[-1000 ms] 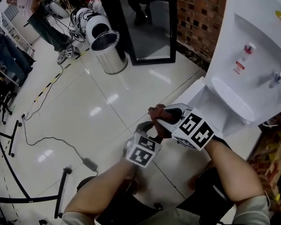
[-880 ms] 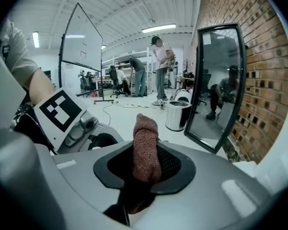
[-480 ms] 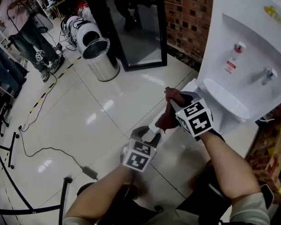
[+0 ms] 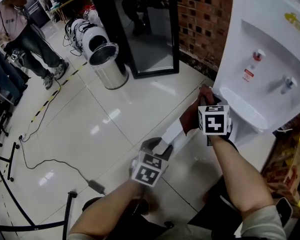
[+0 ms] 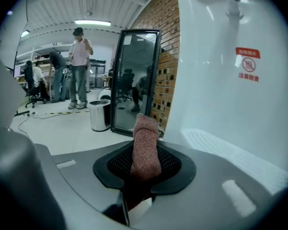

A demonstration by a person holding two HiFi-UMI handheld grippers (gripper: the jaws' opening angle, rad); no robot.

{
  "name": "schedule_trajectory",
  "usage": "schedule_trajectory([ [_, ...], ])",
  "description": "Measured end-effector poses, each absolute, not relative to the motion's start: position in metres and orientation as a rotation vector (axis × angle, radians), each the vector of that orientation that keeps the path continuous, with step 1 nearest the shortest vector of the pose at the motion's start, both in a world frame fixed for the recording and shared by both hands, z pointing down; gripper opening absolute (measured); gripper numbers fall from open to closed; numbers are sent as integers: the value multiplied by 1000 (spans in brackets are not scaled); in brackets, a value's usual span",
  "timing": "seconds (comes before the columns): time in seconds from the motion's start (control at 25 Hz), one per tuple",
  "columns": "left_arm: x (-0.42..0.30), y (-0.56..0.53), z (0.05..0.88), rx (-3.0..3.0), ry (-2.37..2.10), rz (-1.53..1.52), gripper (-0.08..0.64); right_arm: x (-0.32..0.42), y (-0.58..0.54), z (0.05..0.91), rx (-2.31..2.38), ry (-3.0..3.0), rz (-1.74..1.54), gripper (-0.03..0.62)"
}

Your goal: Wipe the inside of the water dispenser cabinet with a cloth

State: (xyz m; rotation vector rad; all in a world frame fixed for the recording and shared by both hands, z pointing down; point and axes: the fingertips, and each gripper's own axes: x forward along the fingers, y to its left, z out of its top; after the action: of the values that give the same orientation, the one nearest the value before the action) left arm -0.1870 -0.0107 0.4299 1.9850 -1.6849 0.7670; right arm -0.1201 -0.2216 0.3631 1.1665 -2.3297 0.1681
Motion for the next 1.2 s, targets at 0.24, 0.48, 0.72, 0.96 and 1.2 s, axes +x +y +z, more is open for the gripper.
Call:
schedule_trajectory([
  [0.24,-194,-5,425,1979,-1700,735,181,-113,-229,365,1292,-2263,160,115],
  [0.48,-202,-1,420,1981,-1724,733,179,-118,-221,357,1230,-2338,201,115],
  [0.72,-201,0,416,2000,-1744,784,153,-136,-166,322,931,-2583,72,115],
  [0.96,-212,9,403,1983,-1818,789,66,-147,-75,302,518,-2715,-222,115],
  [1.2,-234,8,387,1928,-1922,669,9,-145,-5,336,201,-2645,-367,115],
])
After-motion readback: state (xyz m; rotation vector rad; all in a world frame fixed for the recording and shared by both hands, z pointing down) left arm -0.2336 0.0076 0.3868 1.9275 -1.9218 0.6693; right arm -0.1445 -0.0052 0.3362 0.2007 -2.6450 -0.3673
